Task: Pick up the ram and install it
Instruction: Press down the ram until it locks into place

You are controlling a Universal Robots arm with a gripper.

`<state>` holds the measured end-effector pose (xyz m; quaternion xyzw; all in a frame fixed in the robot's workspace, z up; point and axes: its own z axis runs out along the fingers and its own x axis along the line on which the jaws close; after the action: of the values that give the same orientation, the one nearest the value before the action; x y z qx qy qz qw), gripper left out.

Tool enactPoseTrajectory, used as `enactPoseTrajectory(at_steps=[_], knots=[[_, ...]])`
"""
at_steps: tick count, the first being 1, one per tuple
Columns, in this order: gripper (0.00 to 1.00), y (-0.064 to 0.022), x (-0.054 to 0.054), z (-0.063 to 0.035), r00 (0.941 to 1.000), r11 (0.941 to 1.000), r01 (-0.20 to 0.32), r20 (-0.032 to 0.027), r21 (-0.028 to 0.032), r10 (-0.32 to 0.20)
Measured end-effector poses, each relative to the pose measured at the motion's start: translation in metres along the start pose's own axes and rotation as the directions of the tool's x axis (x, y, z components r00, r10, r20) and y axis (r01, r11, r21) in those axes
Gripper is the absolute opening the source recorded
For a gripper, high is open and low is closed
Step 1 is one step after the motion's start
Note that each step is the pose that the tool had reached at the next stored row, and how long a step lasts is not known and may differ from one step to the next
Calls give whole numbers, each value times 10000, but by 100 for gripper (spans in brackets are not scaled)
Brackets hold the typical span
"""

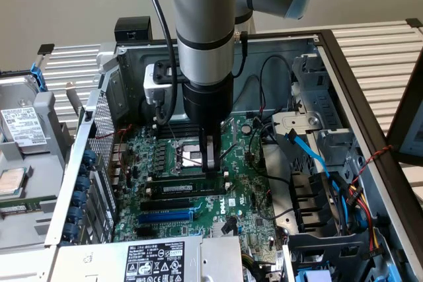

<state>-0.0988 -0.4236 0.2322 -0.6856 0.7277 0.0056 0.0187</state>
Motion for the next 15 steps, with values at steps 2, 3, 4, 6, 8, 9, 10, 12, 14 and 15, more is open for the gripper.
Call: enactPoseTrajectory(at_steps=[2, 3, 4, 6, 8, 9, 10, 12, 14, 15], knots=[[12, 0, 0, 8, 10000, 10000, 0, 0, 8, 0], [12, 0, 1, 12, 10000, 10000, 1, 0, 11, -1], [12, 0, 1, 15, 10000, 10000, 1, 0, 13, -1], [12, 1, 1, 23, 10000, 10000, 0, -3, 16, 0], [12, 1, 2, 31, 10000, 10000, 1, -3, 19, -1], [12, 1, 2, 36, 10000, 10000, 1, -2, 22, -1], [12, 1, 2, 42, 10000, 10000, 1, 1, 24, -1], [12, 1, 3, 45, 10000, 10000, 1, -3, 23, -1], [12, 1, 2, 40, 10000, 10000, 1, 3, 29, -1], [12, 3, 0, 25, 10000, 10000, -1, 16, 43, 1]])
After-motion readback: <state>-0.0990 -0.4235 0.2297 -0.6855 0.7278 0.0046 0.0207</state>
